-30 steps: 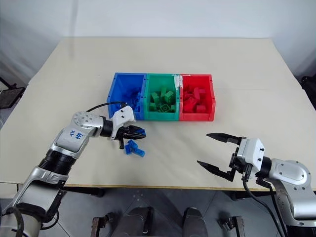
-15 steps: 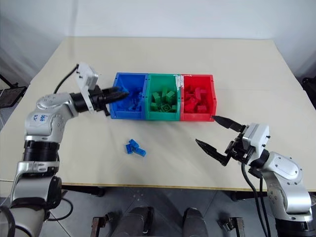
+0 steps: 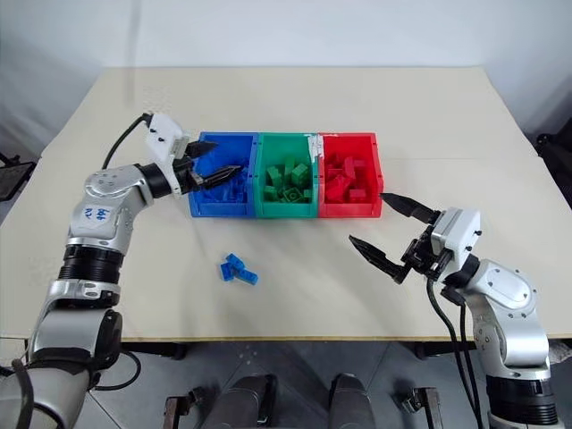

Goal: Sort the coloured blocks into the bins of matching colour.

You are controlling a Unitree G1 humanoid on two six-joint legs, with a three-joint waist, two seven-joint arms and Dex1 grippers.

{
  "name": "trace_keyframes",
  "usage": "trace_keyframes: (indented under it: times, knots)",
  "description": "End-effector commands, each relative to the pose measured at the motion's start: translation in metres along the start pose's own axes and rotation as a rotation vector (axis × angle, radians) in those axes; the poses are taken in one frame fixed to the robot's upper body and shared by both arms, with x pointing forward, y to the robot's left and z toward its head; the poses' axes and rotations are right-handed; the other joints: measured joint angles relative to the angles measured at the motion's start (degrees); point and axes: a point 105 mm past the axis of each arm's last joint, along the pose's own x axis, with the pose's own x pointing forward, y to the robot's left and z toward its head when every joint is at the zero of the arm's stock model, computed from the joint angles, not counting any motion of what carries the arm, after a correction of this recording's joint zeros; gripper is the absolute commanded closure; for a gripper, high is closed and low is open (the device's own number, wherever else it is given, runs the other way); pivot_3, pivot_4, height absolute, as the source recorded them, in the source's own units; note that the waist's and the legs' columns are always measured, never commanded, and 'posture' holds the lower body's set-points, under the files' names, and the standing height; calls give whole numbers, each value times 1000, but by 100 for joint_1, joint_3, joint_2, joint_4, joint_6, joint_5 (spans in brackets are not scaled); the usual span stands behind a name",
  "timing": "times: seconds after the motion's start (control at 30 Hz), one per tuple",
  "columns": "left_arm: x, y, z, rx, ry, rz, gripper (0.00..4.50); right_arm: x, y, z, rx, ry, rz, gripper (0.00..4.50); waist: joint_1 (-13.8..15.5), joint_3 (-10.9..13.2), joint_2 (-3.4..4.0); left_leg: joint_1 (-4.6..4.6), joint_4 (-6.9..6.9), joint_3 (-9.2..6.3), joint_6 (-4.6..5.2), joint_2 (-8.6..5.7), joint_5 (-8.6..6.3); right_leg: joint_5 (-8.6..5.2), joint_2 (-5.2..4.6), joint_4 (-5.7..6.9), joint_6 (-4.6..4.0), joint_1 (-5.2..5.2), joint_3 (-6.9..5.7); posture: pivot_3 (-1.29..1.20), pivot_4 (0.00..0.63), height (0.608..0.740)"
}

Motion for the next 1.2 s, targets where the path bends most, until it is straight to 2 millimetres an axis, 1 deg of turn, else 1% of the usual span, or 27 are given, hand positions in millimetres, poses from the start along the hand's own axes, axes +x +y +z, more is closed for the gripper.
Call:
trace_keyframes:
  times: [0.03,0.13,0.17,0.27,0.4,0.47,0.5,0.63,0.7,0.8,0.83,0.87,0.93,1.0,1.07,1.13,1.2]
  knots:
    - [-44,3,4,45,-68,-23,188,0,1,3,-29,-2,49,0,-68,0,0,4,-8,3,0,3,0,0,0,1,0,-1,0,0,150,740]
    - [-90,-1,-8,86,-64,-60,188,0,3,-1,-20,20,117,0,-116,0,0,4,-14,0,-2,8,0,0,1,0,-2,-5,-1,0,150,740]
    - [-104,-3,-13,125,-51,-60,84,0,4,-2,-20,26,138,0,-127,0,0,4,-14,0,-2,12,-1,0,1,-2,-2,-5,-1,0,150,740]
    - [-141,-6,-33,117,39,-63,84,1,7,-5,-16,39,196,0,-110,0,0,6,-14,2,-5,33,-2,-1,2,-7,-4,-1,-1,0,150,740]
    - [-176,-15,-53,100,149,-77,84,0,15,-11,-16,70,288,0,-22,1,1,9,-9,-1,-3,35,-4,-1,-2,-7,-4,6,0,0,150,740]
    - [-186,-20,-56,78,158,-82,84,-1,18,-15,-13,90,328,0,29,1,1,9,-6,2,-1,34,-6,-1,-4,-9,-4,8,1,0,150,740]
    - [-188,-22,-55,66,153,-85,84,-3,19,-16,-11,96,339,0,51,1,1,9,-5,1,-1,35,-6,-1,-4,-9,-4,8,2,0,150,740]
    - [-173,-43,-47,71,98,-166,84,-5,18,-17,3,110,349,0,116,0,0,8,-1,-2,-1,35,-7,0,-6,-6,-5,10,1,0,150,740]
    - [-159,-57,-41,66,80,-240,84,-7,17,-17,2,118,347,0,121,0,0,9,-1,-1,-3,35,-8,0,-6,-7,-6,10,1,0,150,740]
    - [-131,-94,-34,107,112,-484,84,-14,17,-17,10,147,349,0,130,0,0,9,-3,2,-3,35,-8,0,-6,-8,-6,10,3,0,150,740]
    - [-125,-101,-33,116,122,-531,84,-15,17,-17,12,153,350,0,138,0,0,9,-4,4,-3,34,-8,0,-6,-8,-6,10,3,0,150,740]
    - [-116,-108,-32,156,133,-584,84,-17,18,-17,16,161,348,0,138,0,0,9,-3,4,-3,34,-8,0,-4,-8,-6,10,3,0,150,740]
    - [-102,-113,-33,193,191,-635,84,-21,18,-17,17,175,344,0,157,0,0,9,-3,6,-3,34,-7,0,1,-8,-6,10,3,0,150,740]
    - [-92,-118,-39,367,263,-720,84,-25,20,-17,15,189,334,0,160,0,1,9,-2,12,-4,19,-7,1,7,-9,-8,10,3,0,150,740]
    - [-73,-115,-35,407,267,-705,84,-28,21,-16,16,198,312,0,164,1,2,12,-6,18,-4,17,-7,1,7,-9,-8,10,4,0,150,740]
    - [-54,-122,-30,415,253,-736,84,-34,25,-16,21,211,280,0,165,1,1,13,-7,34,-4,18,-7,1,10,-9,-8,9,5,0,150,740]
    - [-44,-127,-32,436,267,-780,84,-39,30,-15,26,221,259,0,178,1,1,11,-4,52,-4,17,-7,1,10,-7,-8,9,4,0,150,740]
